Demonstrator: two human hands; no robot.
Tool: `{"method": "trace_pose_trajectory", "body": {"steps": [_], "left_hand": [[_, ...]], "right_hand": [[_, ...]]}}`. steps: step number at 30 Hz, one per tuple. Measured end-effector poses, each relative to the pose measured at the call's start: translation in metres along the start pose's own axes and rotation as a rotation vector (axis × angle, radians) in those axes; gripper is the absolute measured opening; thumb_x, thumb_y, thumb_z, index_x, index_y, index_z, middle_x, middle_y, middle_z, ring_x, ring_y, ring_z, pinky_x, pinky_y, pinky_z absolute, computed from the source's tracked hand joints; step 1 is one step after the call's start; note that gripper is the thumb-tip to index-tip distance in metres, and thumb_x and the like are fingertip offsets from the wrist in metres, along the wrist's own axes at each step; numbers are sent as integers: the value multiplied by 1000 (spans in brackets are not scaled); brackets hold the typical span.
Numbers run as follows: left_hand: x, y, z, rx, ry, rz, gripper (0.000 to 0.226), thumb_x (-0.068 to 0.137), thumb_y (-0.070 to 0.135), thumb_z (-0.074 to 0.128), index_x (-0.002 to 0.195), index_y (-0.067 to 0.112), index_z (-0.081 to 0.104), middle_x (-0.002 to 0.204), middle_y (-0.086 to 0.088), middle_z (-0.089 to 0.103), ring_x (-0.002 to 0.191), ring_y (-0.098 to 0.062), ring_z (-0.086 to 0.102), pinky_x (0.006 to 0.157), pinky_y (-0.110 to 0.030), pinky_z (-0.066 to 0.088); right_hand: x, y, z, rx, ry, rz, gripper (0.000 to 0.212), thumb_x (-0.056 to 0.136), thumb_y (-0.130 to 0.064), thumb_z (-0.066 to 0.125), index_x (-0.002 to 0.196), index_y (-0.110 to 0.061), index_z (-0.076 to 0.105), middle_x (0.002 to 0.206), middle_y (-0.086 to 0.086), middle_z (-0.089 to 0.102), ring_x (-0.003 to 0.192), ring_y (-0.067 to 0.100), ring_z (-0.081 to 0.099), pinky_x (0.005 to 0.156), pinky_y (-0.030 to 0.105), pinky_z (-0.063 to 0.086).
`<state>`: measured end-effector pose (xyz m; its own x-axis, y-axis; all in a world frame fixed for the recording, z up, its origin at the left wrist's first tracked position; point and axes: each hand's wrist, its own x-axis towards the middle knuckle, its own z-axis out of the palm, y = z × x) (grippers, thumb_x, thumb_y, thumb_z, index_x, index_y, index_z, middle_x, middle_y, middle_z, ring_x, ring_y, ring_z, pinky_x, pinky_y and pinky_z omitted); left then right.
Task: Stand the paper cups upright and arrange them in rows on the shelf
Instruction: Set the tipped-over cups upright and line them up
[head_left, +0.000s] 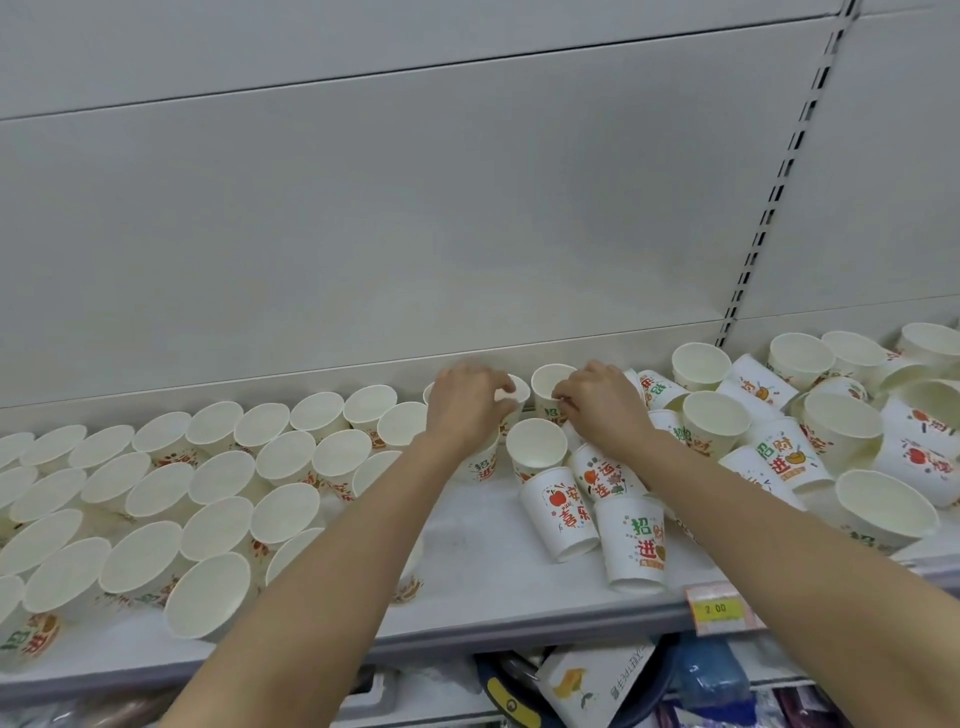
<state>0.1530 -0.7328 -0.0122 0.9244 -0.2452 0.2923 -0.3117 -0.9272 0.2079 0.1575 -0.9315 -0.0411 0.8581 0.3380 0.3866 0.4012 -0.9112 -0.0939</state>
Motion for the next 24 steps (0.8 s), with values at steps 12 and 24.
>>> {"method": "trace_pose_trajectory", "body": {"steps": [12, 24], "left_hand": [[-65, 53, -25, -111, 55, -1, 24, 83, 49, 64, 89, 26, 67, 92, 6, 66, 88, -17, 60, 69, -30, 44], [-111, 88, 1, -246, -193, -427, 53, 75, 56, 70, 111, 23, 49, 111, 6, 62, 104, -21, 60, 72, -33, 43]], "right_hand": [[-86, -15, -47, 270, 135, 233, 13, 87, -30, 64, 93, -21, 71, 94, -6, 68, 95, 18, 51, 76, 29, 36], [-150, -18, -64, 184, -9, 233, 37, 80, -46, 66, 110, -24, 66, 108, -5, 64, 107, 18, 45, 80, 32, 40]]}}
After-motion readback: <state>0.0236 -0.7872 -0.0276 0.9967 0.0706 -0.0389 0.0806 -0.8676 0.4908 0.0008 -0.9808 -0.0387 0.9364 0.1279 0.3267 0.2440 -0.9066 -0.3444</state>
